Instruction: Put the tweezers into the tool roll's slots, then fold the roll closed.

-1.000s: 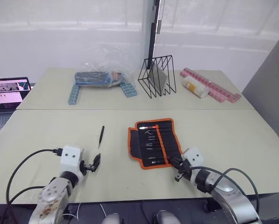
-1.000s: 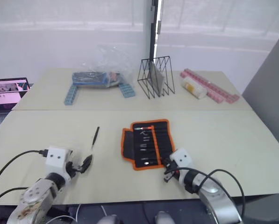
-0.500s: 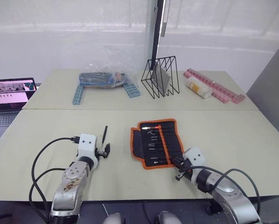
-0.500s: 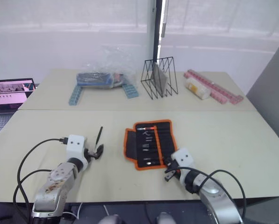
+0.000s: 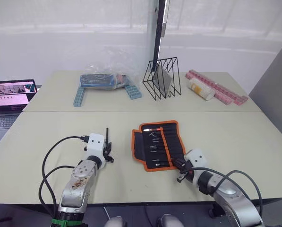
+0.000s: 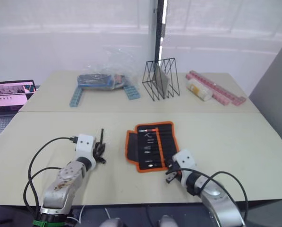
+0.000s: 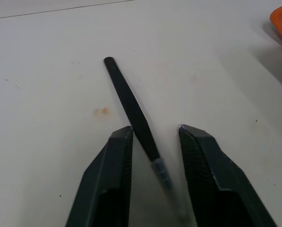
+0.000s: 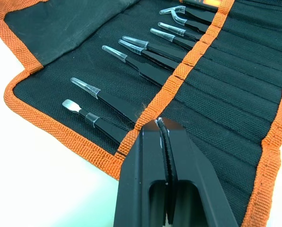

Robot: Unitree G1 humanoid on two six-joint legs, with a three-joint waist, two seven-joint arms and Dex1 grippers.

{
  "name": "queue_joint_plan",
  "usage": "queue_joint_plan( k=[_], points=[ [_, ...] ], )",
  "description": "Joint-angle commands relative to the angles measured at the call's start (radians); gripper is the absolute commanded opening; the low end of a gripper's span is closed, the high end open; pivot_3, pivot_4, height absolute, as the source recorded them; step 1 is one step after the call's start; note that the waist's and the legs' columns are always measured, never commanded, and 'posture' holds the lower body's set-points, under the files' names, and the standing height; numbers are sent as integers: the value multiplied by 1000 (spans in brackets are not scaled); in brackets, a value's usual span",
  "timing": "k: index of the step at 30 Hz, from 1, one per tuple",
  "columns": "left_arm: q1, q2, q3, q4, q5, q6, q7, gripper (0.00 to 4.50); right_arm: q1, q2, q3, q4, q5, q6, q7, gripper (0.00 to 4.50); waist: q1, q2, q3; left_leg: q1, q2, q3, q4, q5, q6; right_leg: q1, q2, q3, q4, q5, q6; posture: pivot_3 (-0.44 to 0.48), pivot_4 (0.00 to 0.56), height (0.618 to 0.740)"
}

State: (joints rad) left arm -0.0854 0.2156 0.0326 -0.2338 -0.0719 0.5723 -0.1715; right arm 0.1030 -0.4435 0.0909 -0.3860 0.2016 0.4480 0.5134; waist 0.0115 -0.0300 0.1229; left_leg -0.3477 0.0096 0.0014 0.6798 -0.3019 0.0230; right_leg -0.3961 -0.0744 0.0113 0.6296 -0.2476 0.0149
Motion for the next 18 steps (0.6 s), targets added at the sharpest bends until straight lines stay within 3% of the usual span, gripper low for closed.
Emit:
queue_joint_plan(
  k=[1, 11, 18],
  points=[
    [10, 7, 13, 34, 7, 28, 11, 46, 18, 1, 16, 9, -5, 41, -6, 0, 0, 1, 0, 0, 0, 0, 0, 0, 0, 0, 0, 0, 0, 0, 0, 0, 150, 724],
    [-12, 49, 48, 47, -9, 1, -5, 46, 20, 2, 20, 3, -4, 46, -11, 0, -2, 2, 1, -1, 0, 0, 0, 0, 0, -1, 1, 0, 0, 0, 0, 0, 150, 724],
    [-50, 147, 80, 9, -43, -34, -98, 46, 20, 0, 23, 1, -2, 47, -13, 0, -9, 1, 4, -6, 1, 0, -1, 0, 0, -7, 0, 0, 0, 0, 0, 0, 150, 724]
  ],
)
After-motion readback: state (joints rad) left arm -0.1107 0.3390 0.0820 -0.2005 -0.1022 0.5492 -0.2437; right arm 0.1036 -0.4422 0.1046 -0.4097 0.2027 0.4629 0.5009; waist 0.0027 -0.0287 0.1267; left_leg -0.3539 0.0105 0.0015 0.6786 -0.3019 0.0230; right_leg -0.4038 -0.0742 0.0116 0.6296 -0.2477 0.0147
